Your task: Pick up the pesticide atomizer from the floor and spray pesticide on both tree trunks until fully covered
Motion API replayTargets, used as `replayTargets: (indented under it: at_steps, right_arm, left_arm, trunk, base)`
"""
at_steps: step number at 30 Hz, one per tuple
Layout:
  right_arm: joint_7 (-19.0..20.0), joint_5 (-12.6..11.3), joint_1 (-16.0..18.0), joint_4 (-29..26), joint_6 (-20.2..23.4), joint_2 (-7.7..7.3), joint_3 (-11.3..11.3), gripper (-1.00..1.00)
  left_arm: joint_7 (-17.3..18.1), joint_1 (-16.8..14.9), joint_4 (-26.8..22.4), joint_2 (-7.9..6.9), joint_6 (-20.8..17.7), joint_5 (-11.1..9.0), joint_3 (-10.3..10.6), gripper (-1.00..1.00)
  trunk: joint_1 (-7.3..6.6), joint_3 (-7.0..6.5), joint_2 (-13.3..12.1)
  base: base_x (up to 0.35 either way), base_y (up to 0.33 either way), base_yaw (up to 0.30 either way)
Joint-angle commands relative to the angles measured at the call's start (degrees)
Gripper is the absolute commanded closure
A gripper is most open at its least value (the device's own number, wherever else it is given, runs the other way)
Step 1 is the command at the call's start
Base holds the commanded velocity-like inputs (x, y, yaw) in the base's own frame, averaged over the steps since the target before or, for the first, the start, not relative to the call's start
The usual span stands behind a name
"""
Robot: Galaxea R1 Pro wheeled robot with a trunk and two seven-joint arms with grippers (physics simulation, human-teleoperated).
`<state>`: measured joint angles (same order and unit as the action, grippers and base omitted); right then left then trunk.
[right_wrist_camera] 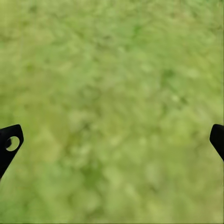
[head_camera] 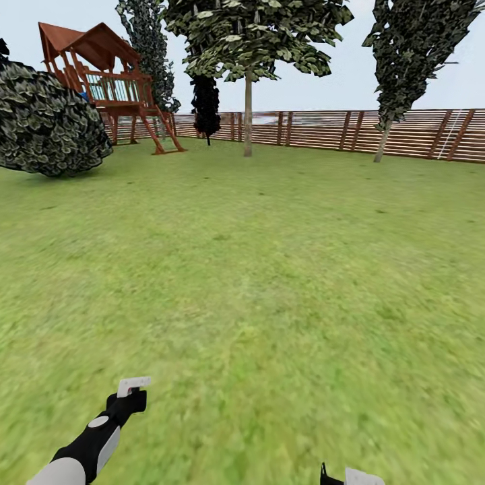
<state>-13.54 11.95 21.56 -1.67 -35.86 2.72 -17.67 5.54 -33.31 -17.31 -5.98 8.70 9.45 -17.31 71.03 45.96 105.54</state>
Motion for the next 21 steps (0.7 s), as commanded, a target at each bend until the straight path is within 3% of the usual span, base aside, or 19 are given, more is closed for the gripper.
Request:
replayTargets:
  at_steps: [1,21]
  right_arm:
    - [0.00,0.00,-0.01,0.00,0.00,0.00,0.00,-1.00]
    - [0.01,0.00,0.00,0.00,0.00,0.00,0.00,-1.00]
  left_arm:
    - [-0.01,0.00,-0.01,0.00,0.00,-0.01,0.00,1.00]
    - [-0.01,0.00,-0.01,0.00,0.00,-0.01,0.00,1.00]
  trunk:
    - [0.00,0.00,0.00]
    - [0.00,0.00,0.00]
  base:
    - [0.340,0.000,0.000]
    - [0.340,0.000,0.000]
